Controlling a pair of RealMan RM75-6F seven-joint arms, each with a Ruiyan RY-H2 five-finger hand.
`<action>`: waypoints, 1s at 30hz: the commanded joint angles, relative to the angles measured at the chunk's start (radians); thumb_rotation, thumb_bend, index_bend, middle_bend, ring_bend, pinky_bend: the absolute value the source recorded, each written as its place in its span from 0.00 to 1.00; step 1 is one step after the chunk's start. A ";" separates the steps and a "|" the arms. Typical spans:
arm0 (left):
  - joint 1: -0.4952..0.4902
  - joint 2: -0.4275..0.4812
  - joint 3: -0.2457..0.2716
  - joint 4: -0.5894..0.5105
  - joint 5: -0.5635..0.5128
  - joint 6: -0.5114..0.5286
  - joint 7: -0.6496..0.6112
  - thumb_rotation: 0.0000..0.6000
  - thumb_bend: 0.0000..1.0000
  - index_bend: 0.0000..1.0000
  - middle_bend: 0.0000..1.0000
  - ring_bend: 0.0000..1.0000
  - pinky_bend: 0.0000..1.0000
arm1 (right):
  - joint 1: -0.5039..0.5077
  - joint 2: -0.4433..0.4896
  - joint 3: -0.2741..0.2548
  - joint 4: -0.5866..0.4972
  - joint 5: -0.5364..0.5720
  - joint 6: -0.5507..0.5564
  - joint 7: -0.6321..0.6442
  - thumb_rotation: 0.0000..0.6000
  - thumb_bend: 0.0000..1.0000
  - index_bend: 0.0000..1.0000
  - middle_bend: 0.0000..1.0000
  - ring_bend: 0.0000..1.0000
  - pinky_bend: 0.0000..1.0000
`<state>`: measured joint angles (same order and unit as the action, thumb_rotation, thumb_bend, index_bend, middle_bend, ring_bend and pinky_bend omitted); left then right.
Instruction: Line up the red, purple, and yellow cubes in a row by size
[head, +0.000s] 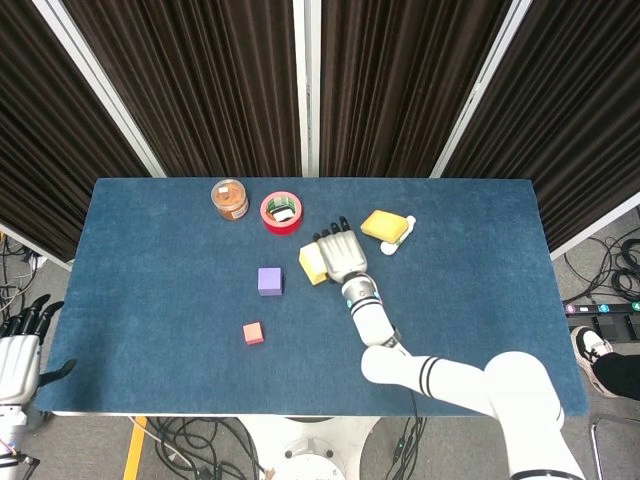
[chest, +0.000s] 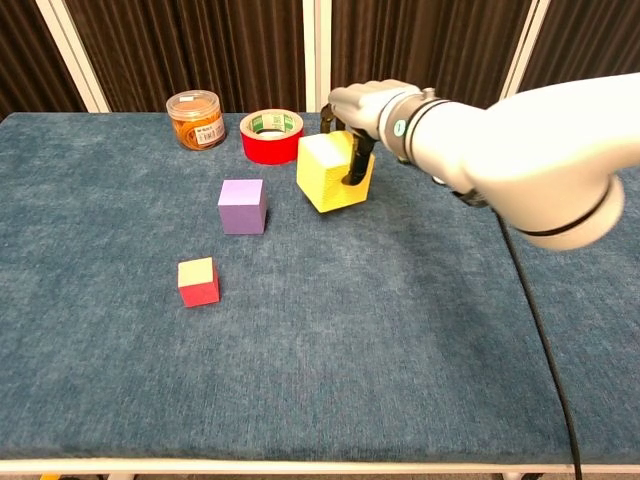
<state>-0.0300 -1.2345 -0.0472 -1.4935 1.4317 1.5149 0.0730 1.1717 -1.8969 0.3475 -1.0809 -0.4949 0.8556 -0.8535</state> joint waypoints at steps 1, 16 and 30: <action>0.003 0.001 0.001 0.001 -0.002 0.001 -0.002 1.00 0.07 0.23 0.21 0.19 0.23 | 0.029 -0.033 0.011 0.039 0.028 0.005 -0.028 1.00 0.22 0.41 0.44 0.13 0.00; -0.006 0.001 -0.004 0.007 0.015 0.000 -0.003 1.00 0.07 0.23 0.21 0.19 0.23 | 0.018 0.025 0.016 -0.055 0.129 0.010 -0.045 1.00 0.16 0.00 0.24 0.01 0.00; -0.003 -0.005 -0.004 0.014 0.012 0.001 -0.005 1.00 0.07 0.23 0.21 0.19 0.23 | 0.016 0.125 0.000 -0.197 0.216 -0.006 -0.026 1.00 0.01 0.00 0.22 0.00 0.00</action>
<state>-0.0331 -1.2389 -0.0506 -1.4799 1.4437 1.5155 0.0681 1.1913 -1.7850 0.3535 -1.2639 -0.2885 0.8543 -0.8840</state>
